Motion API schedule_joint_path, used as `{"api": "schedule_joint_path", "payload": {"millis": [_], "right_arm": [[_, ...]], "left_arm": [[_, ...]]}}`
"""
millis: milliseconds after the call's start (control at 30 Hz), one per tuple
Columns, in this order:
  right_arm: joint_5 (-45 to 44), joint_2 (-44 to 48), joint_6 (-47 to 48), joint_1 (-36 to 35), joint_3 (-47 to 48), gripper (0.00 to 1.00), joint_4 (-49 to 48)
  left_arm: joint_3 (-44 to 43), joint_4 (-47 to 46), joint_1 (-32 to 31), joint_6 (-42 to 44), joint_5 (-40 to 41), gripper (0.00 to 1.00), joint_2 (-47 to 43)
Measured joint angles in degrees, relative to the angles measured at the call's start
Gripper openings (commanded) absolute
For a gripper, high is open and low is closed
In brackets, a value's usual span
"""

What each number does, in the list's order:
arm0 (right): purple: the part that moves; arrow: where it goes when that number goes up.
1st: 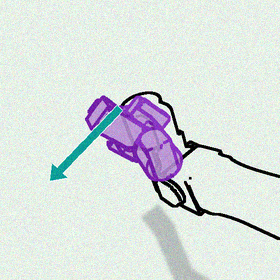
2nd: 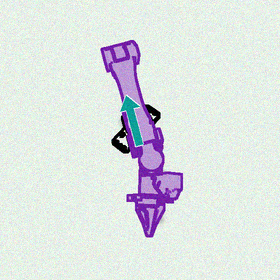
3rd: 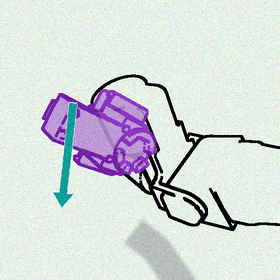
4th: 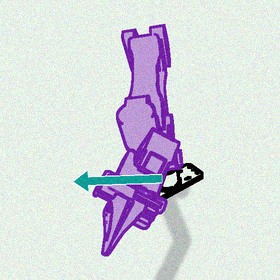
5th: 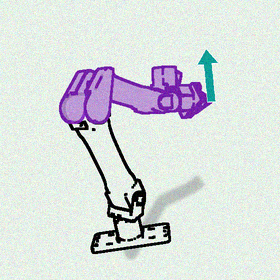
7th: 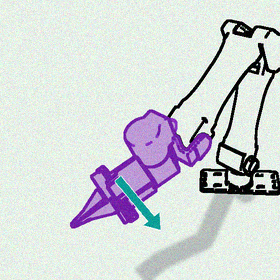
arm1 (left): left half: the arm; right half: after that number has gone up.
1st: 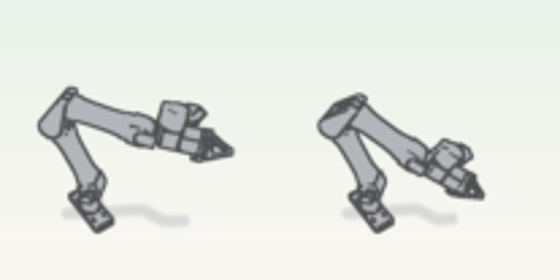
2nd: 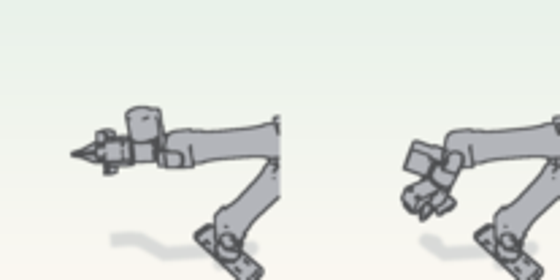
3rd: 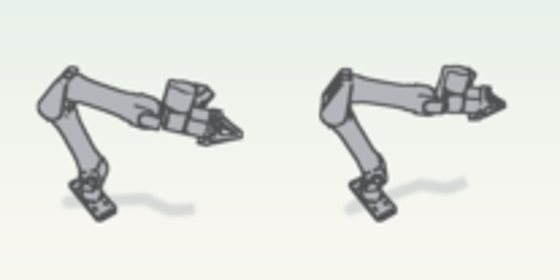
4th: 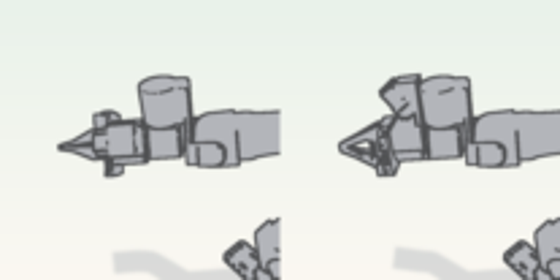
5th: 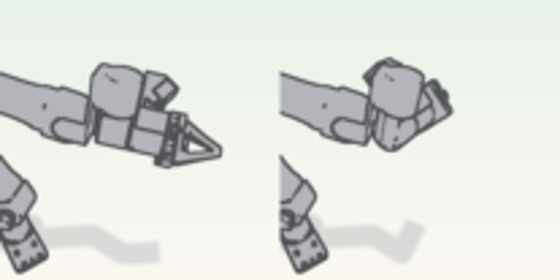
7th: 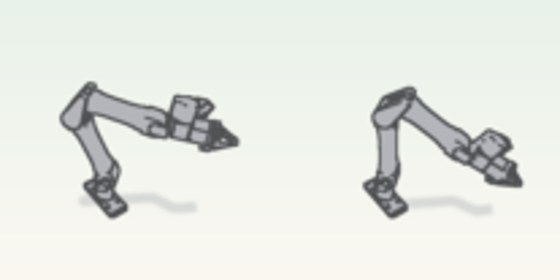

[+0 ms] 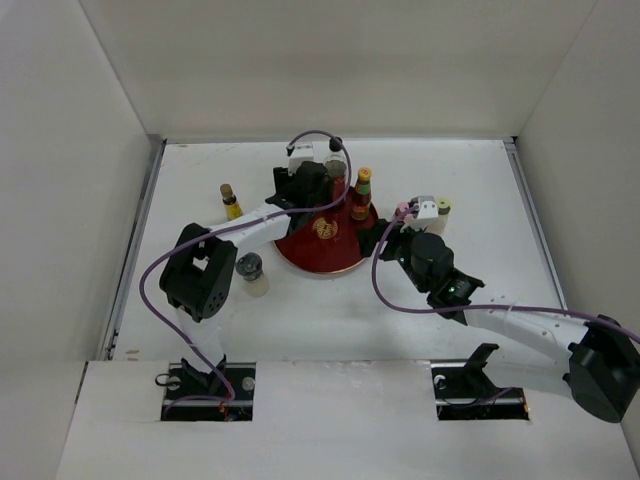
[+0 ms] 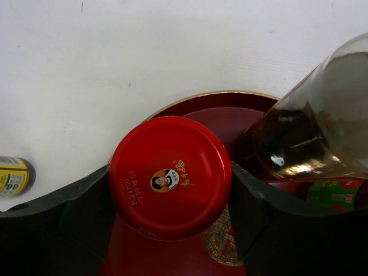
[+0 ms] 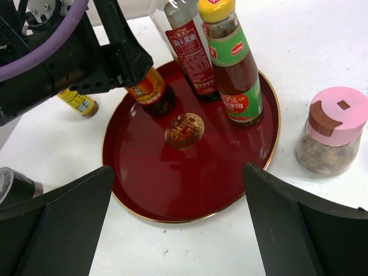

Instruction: Organize the condiment bottles

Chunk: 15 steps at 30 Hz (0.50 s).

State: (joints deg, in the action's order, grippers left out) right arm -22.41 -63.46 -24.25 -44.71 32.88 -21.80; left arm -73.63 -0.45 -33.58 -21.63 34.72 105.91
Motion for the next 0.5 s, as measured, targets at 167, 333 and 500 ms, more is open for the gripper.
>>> {"api": "schedule_joint_path", "payload": {"millis": [167,333,500], "right_arm": [[0.00,0.00,0.00,0.00,0.00,1.00,-0.15],[0.00,0.00,0.00,0.00,0.00,1.00,-0.17],[0.02,0.00,0.00,0.00,0.00,1.00,-0.24]], "left_arm": [[0.00,-0.96,-0.28,-0.09,-0.11,0.73,0.11],[0.39,-5.55,-0.90,-0.24,1.38,0.83,-0.85],[4.61,-7.26,-1.46,-0.24,2.91,0.84,-7.56]]}}
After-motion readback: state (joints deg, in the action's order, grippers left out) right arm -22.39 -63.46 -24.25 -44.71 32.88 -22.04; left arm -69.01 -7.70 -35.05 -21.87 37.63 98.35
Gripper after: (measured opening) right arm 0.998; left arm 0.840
